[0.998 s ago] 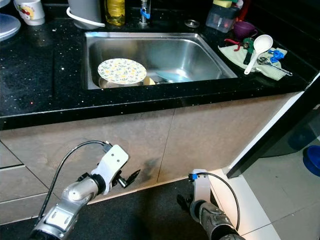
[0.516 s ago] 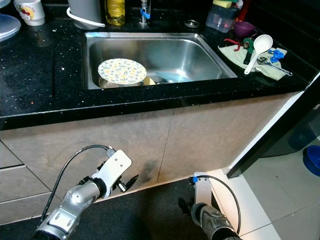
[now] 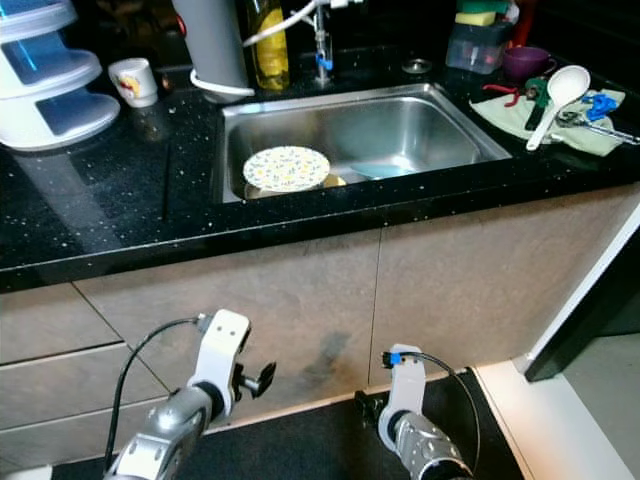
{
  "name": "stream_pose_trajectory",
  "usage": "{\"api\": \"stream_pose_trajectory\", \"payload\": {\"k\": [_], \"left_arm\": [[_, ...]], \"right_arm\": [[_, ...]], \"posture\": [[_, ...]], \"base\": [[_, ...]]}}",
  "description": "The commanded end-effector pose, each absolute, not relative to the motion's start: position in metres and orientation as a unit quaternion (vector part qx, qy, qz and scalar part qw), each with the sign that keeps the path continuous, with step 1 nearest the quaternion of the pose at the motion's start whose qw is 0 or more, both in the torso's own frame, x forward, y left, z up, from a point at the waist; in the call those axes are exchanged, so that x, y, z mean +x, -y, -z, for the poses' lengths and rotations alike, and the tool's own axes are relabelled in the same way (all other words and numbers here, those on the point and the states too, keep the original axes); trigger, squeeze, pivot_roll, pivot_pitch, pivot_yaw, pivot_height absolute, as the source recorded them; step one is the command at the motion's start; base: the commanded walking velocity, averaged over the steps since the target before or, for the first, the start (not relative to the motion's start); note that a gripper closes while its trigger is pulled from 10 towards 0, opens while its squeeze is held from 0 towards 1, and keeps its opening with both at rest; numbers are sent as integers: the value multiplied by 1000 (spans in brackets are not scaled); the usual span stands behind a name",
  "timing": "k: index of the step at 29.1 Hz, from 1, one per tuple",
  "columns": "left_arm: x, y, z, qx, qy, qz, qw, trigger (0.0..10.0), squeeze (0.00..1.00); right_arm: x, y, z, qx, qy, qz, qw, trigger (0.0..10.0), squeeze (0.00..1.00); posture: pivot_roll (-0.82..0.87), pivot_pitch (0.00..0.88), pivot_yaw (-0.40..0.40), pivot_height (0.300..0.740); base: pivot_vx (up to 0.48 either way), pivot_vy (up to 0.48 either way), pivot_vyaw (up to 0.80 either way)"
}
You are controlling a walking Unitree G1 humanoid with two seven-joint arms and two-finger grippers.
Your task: Kitchen organization
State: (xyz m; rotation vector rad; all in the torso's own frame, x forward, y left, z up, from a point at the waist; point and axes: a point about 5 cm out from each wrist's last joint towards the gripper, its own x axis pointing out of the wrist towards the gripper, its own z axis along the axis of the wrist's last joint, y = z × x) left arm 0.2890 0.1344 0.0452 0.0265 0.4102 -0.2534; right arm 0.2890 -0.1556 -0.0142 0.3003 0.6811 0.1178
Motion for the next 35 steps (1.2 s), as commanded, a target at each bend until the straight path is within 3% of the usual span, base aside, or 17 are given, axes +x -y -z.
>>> {"api": "stream_pose_trajectory", "payload": {"k": [1,3,13,24,27,31,35], "left_arm": [[286,-145,-32,-3,-234,94,968,10000,0],[283,-163,-13,1,-274,41,961,10000,0],[272,-178,9,64,-299,15,952,10000,0],[272,-175,12,67,-292,35,953,10000,0],[275,-177,9,86,-266,1,960,10000,0],[276,-180,7,35,-266,-25,963,10000,0],[276,-176,6,47,-259,-7,965,10000,0]], "right_arm": [[284,150,19,156,-342,-58,925,10000,0],[286,145,18,146,-341,-65,926,10000,0],[288,143,17,121,-343,-64,929,10000,0],[288,141,16,120,-349,-78,926,10000,0],[290,139,15,118,-348,-84,926,10000,0],[291,138,14,113,-344,-83,928,10000,0],[290,138,14,116,-345,-82,928,10000,0]], "posture": [[7,141,88,740],[-4,142,82,740],[-24,155,44,740],[-28,189,-10,740],[-45,211,-31,740],[-50,216,-39,740],[-53,215,-48,740]], "base": [[0,0,0],[0,0,0],[0,0,0],[0,0,0],[0,0,0],[0,0,0],[0,0,0]]}}
